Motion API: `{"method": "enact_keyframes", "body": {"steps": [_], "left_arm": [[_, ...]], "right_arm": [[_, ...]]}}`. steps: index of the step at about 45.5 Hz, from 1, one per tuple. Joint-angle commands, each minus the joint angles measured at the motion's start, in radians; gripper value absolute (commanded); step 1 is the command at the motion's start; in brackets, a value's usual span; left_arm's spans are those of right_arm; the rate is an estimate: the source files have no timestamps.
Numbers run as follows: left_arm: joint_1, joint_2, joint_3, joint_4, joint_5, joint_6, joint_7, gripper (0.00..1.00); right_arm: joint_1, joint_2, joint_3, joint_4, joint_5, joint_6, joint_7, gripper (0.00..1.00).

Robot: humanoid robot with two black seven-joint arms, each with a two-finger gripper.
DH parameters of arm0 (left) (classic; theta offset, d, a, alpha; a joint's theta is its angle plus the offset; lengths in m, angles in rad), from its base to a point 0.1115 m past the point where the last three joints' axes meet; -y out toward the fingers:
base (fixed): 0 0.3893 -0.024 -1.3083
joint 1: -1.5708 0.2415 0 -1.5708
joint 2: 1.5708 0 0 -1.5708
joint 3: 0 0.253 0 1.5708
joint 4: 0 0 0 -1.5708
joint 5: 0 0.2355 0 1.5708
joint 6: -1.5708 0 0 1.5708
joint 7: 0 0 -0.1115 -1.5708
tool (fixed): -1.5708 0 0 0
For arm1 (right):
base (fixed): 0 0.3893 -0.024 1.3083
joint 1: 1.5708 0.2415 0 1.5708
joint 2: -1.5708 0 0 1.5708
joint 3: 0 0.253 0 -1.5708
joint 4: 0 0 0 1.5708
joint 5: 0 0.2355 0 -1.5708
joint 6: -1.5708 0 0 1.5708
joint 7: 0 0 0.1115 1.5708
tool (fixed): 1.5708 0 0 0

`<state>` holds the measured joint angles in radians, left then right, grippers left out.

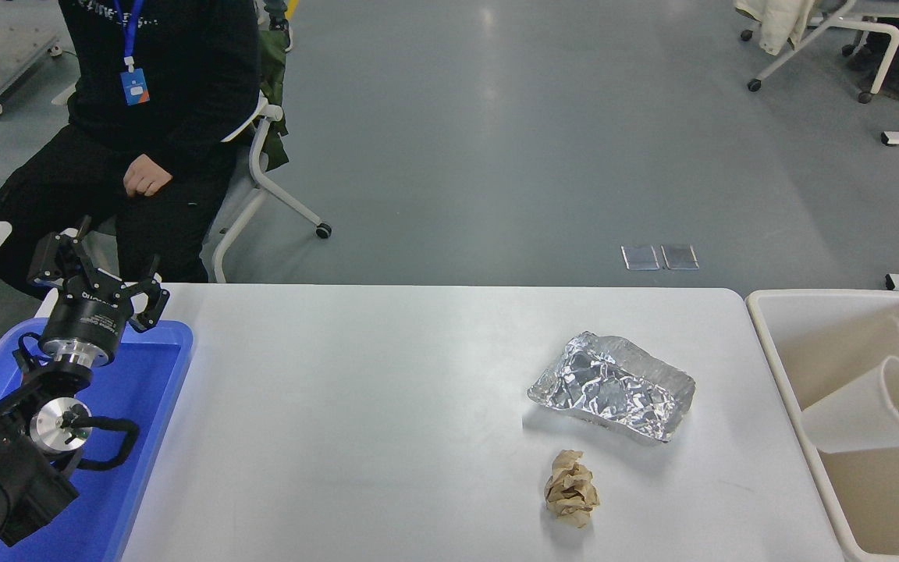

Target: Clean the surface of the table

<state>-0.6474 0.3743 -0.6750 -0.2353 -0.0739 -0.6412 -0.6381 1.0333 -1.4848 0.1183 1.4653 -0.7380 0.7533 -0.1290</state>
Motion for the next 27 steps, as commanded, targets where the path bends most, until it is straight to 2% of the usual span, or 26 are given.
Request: {"method": "enact_keyframes", "body": {"steps": [1,10,27], "left_arm": [[0.000,0.000,0.000,-0.001,0.000,0.000,0.000,1.00],[0.000,0.000,0.000,0.001,0.000,0.000,0.000,1.00],[0.000,0.000,0.000,0.001,0.000,0.000,0.000,1.00]], "right_arm": [[0.103,-0.120,0.006,0.003,0.000,0.119,0.000,0.00],[0.152,-0.180,0.006,0.001,-0.003,0.119,0.000,0.00],[0.154,-0.167,0.004,-0.039,-0.021,0.119,0.000,0.00]]}}
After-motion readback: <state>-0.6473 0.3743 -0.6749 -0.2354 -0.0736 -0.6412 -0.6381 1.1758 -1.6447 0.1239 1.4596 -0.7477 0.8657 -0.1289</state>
